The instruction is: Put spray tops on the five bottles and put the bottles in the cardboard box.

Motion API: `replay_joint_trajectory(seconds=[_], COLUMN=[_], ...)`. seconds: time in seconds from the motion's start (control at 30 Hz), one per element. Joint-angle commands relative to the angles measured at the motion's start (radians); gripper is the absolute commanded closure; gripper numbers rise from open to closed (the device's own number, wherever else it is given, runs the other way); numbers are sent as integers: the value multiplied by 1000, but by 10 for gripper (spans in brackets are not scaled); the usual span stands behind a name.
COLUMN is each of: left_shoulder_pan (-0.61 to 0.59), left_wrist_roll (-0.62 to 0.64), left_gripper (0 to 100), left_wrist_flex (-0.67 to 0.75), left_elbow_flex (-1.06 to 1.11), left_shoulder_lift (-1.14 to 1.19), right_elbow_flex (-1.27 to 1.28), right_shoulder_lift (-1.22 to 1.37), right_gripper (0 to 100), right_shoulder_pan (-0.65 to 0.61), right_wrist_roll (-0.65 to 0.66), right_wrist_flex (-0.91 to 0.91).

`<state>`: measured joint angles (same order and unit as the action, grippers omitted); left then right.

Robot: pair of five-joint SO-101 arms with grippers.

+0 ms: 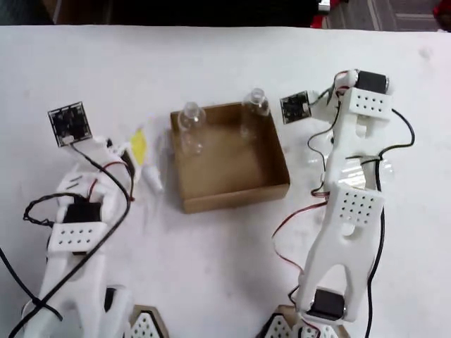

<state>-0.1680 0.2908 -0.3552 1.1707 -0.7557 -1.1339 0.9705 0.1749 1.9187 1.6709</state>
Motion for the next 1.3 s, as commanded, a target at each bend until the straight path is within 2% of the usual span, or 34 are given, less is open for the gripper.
replay_joint_trajectory(seconds=[0.0,0.27,0.5,0.6,0.73,0.77,0.8,0.9,1.07,1.27], left_shoulder_pan=[-10,-10,-8,-7,-7,-7,-7,-10,-10,-12], left_wrist_roll=[5,5,5,5,5,5,5,5,5,5], left_gripper=[775,775,775,775,775,775,775,775,775,775], left_wrist_flex=[26,26,26,26,26,26,26,26,26,25], left_elbow_flex=[-15,-17,-17,-17,-17,-17,-17,-17,-17,-15], left_shoulder_lift=[-5,-7,-7,-7,-10,-10,-10,-12,-12,-7], right_elbow_flex=[-8,-18,-83,-164,-371,-427,-460,-476,-468,-425], right_shoulder_lift=[-2,97,91,84,81,88,93,113,140,174], right_gripper=[755,756,758,758,756,756,755,757,755,755], right_shoulder_pan=[5,-12,-5,-21,-44,-41,-30,-5,-30,-15], right_wrist_roll=[9,-64,-68,-169,-439,-473,-459,-258,-302,-161], right_wrist_flex=[4,-134,-122,-90,-93,-87,-71,38,47,53])
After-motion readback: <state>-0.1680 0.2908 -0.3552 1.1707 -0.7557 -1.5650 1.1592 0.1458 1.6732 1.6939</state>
